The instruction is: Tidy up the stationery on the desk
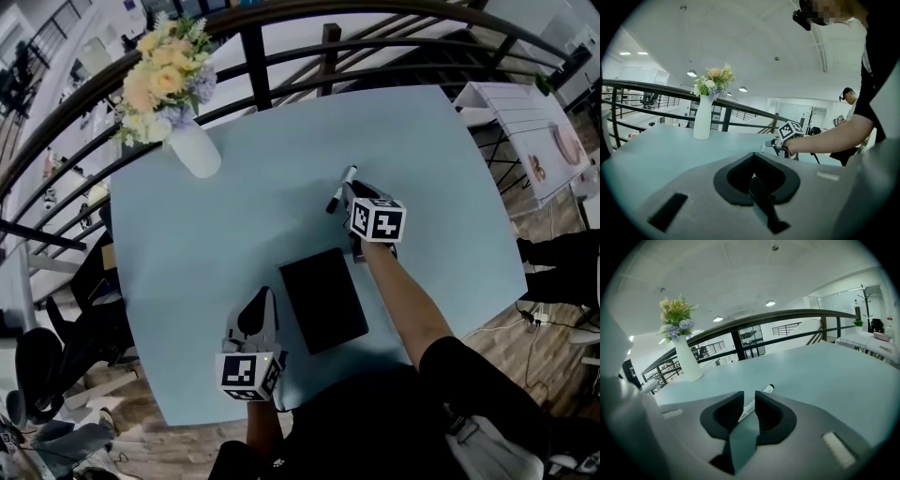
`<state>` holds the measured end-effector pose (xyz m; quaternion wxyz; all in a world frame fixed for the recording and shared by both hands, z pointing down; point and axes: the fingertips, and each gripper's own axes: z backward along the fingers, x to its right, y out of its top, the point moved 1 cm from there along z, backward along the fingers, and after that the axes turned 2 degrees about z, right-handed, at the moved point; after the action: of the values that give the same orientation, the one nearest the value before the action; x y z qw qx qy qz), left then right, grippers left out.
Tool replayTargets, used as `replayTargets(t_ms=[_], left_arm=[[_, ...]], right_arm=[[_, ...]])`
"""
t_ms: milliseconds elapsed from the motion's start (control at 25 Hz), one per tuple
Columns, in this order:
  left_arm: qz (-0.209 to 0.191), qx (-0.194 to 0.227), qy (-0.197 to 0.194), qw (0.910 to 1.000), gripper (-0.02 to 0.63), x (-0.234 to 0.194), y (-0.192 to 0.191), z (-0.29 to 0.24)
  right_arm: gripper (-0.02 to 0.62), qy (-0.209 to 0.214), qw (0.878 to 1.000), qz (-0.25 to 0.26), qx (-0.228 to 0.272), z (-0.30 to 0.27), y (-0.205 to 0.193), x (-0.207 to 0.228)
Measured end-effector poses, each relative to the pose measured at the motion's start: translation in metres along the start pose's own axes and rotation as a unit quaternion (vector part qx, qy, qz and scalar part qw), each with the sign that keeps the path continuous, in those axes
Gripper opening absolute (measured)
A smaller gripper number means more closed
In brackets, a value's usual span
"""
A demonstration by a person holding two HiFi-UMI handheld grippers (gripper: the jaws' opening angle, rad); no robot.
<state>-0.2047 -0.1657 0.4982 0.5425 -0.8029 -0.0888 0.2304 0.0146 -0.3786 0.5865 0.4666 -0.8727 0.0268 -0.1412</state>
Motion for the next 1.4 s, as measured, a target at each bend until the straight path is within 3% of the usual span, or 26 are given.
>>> replayTargets(t_ms=[320,640,880,1120,1400], left_arm=[[0.005,-0.005,-0.005,1.0,-0.008,-0.001,-0.002,-0.005],[0.022,-0.011,-0.003,0.9997,-0.008,-0.006,-0.01,-0.003],[0.031,-0.005,0.011,0.9995,-0.008,-0.014,-0.009,0.003],[0.04,-0.001,0.021,0.999,-0.008,-0.019,-0.011,0.007],[0.052,-0.002,0.02,0.9984,-0.007,-0.018,-0.016,0.008]], right_arm=[[0.119,-0.022,0.999,-0.021,-0.027,-0.021,-0.011,0.011],[0.158,-0.022,0.997,0.021,-0.075,-0.031,-0.014,0.001],[0.16,-0.019,0.992,0.065,-0.106,-0.04,-0.014,-0.012],[0.123,-0.01,0.991,0.065,-0.121,-0.037,-0.017,-0.012],[0.11,0.0,0.975,0.162,-0.154,-0.031,-0.022,-0.013]])
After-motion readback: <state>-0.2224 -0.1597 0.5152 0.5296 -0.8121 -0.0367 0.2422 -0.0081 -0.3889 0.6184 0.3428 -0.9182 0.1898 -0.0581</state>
